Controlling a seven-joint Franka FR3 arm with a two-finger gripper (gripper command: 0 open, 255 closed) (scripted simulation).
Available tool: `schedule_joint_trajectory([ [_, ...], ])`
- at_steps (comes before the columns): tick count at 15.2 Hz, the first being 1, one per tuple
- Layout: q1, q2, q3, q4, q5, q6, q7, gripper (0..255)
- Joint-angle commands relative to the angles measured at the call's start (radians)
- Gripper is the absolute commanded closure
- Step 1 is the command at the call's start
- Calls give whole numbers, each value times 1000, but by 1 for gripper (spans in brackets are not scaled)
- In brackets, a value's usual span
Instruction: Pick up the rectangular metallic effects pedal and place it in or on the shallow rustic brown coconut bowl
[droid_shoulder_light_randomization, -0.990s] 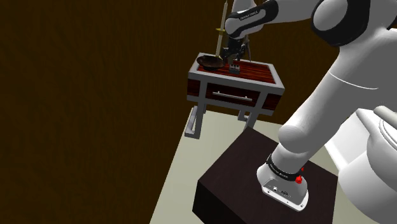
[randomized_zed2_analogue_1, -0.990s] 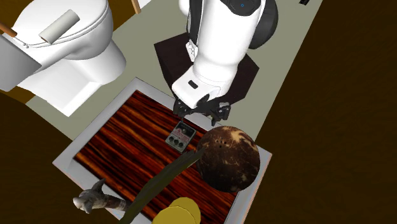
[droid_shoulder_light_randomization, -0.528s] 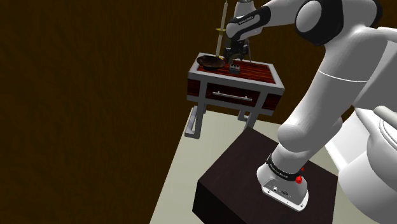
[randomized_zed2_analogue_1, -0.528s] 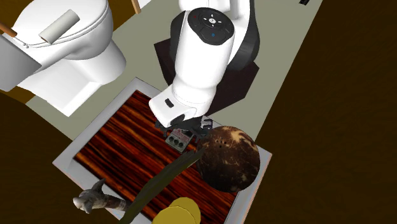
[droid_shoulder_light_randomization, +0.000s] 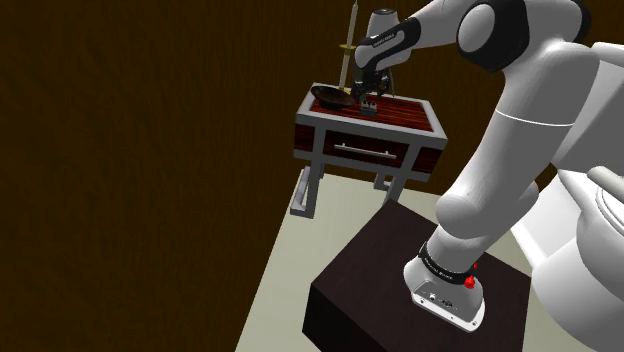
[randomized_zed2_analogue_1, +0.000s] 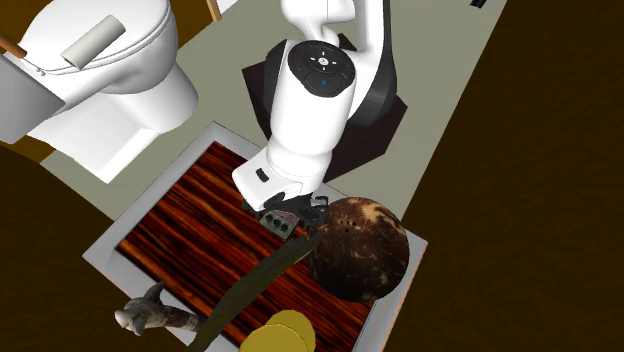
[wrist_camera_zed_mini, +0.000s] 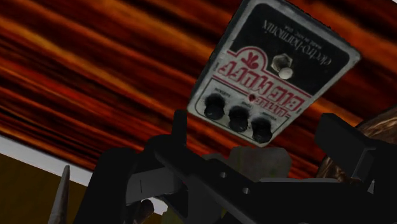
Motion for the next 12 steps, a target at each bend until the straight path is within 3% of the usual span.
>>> schedule_joint_trajectory([
  [1,1,2,1,0,1,0,0,0],
  [5,1,2,1,0,1,0,0,0],
  [6,1,3,1,1,1,0,-1,255],
  [12,1,3,1,1,1,0,-1,255],
])
